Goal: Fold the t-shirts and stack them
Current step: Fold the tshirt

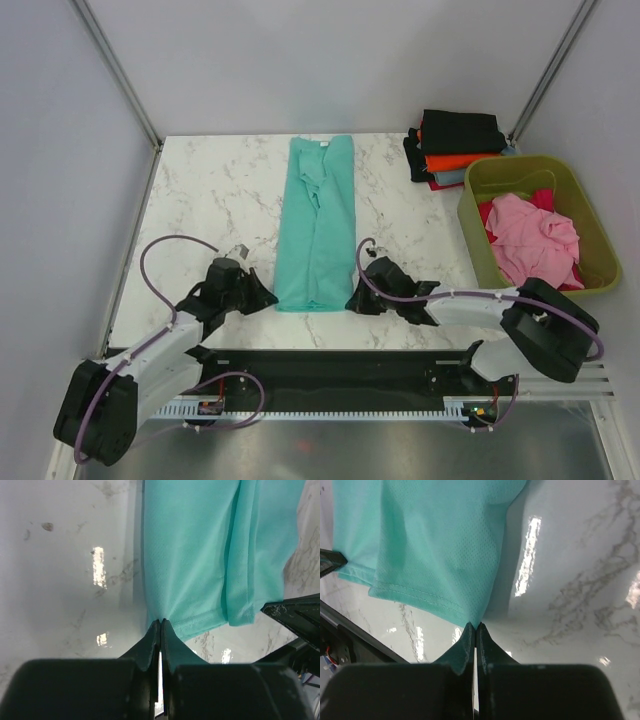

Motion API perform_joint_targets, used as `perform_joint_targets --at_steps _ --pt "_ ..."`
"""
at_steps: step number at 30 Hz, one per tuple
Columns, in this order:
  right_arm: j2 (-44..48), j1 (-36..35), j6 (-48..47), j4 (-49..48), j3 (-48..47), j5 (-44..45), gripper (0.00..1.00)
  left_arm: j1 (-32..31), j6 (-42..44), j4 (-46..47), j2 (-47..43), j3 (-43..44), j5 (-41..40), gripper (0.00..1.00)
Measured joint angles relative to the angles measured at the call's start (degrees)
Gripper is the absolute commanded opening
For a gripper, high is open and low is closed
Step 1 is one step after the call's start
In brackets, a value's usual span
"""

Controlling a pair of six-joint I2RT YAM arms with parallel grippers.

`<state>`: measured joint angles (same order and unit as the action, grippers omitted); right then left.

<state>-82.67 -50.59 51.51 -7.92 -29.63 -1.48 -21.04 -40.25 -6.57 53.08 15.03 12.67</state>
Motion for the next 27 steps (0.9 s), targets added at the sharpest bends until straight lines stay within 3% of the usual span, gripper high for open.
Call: perform_joint_targets --at_steps 8,14,22,27 --pt "15.5 0.2 -0.1 9.8 3.3 0.2 0.00 -9.0 -5.7 -2.4 -9.8 -0.9 -0.1 0.02" --pt "25.5 -1.0 1.3 16.8 2.7 0.5 0.00 -11.8 -8.3 -9.0 -15.1 5.2 -0.5 0.02" --pt "23.1 -0.3 -1.4 24.2 -5.2 5.7 0.00 -11.9 -8.1 -14.3 -9.7 15.7 -4.4 0.02" --pt "16.5 6.0 -7.1 25.4 -15.6 7.3 0.00 -11.8 -7.0 -16.0 -1.6 24.1 -8.8 0.02"
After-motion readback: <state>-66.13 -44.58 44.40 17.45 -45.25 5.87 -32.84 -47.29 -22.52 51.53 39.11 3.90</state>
